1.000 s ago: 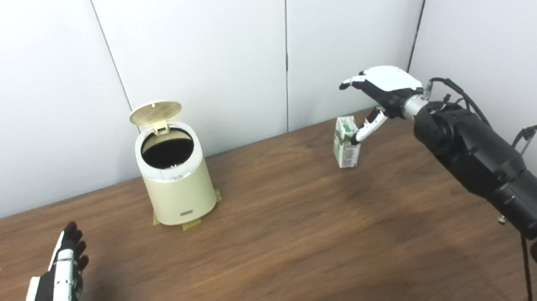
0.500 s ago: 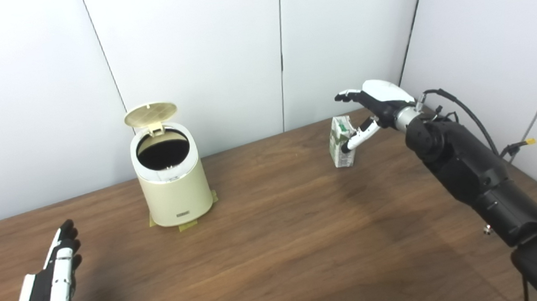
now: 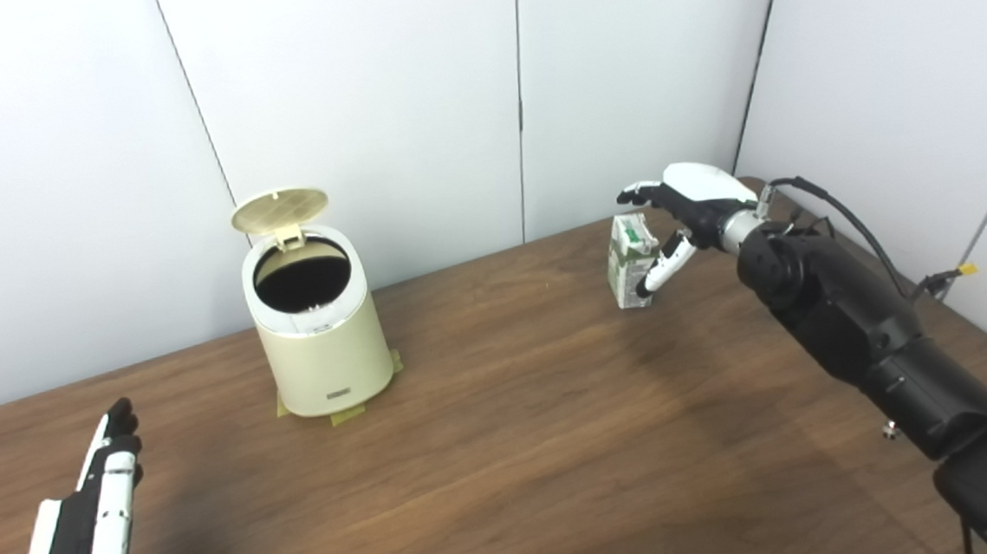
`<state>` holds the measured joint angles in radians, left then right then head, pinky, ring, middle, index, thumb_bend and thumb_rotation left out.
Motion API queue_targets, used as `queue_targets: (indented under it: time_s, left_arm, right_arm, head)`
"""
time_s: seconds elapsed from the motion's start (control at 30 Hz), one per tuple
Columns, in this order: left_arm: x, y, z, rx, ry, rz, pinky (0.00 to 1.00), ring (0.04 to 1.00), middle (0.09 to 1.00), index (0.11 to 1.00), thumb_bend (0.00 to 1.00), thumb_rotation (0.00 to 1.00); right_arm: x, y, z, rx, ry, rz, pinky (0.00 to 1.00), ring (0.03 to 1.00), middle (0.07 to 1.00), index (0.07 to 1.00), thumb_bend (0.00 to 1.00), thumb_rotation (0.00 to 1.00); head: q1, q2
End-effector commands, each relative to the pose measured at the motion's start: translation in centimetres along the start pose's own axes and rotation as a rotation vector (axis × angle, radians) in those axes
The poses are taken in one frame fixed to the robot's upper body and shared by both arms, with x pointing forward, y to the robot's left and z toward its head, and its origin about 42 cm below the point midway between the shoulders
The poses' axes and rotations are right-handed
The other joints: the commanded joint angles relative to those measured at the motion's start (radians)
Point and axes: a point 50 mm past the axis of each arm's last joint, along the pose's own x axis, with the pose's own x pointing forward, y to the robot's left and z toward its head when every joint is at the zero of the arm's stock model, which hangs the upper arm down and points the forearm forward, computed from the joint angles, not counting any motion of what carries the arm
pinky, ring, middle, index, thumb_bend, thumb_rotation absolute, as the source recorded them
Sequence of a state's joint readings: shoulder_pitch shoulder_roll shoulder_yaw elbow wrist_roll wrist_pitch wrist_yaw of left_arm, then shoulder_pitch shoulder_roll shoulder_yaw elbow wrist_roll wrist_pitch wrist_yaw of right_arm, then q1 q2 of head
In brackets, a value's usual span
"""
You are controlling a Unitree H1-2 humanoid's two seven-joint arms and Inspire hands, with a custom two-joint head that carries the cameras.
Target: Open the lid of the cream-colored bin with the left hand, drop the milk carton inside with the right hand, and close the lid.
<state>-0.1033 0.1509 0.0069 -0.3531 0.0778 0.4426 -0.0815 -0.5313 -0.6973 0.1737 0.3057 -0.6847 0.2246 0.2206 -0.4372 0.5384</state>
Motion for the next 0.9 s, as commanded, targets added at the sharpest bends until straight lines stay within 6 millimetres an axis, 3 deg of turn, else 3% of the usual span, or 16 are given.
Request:
queue_targets:
  time_s: [0.0,0.27,0.47,0.77,0.87]
  left_arm:
    - [0.3,0.2,1.9,0.002,-0.076,0.007,1.00,1.000,1.000,1.000,0.20,1.00]
    - [0.4,0.4,1.8,-0.006,-0.075,-0.002,1.00,1.000,1.000,1.000,0.17,1.00]
    - [0.4,0.6,1.7,-0.035,-0.073,-0.007,1.00,1.000,1.000,1.000,0.18,1.00]
    - [0.2,0.3,2.1,-0.053,-0.085,-0.022,1.00,1.000,1.000,1.000,0.20,1.00]
    - [0.3,0.1,2.2,-0.075,-0.078,-0.012,1.00,1.000,1.000,1.000,0.17,1.00]
  right_arm:
    - [0.7,-3.1,0.8,-0.026,-0.030,-0.108,0.70,0.826,0.843,0.824,0.97,0.20]
    - [0.6,-3.0,1.0,-0.049,-0.021,-0.130,0.67,0.798,0.815,0.803,0.95,0.22]
    - [0.5,-2.9,1.1,-0.077,-0.019,-0.132,0.62,0.771,0.791,0.792,0.89,0.18]
    - [1.0,-2.0,0.8,-0.097,-0.042,-0.139,0.66,0.740,0.734,0.755,0.80,0.09]
    - [1.5,-1.6,0.3,-0.111,-0.047,-0.153,0.67,0.701,0.675,0.703,0.76,0.04]
  head:
    - [0.000,0.001]
    - [-0.008,0.018]
    - [-0.009,0.023]
    - [0.008,0.018]
    - [0.013,0.025]
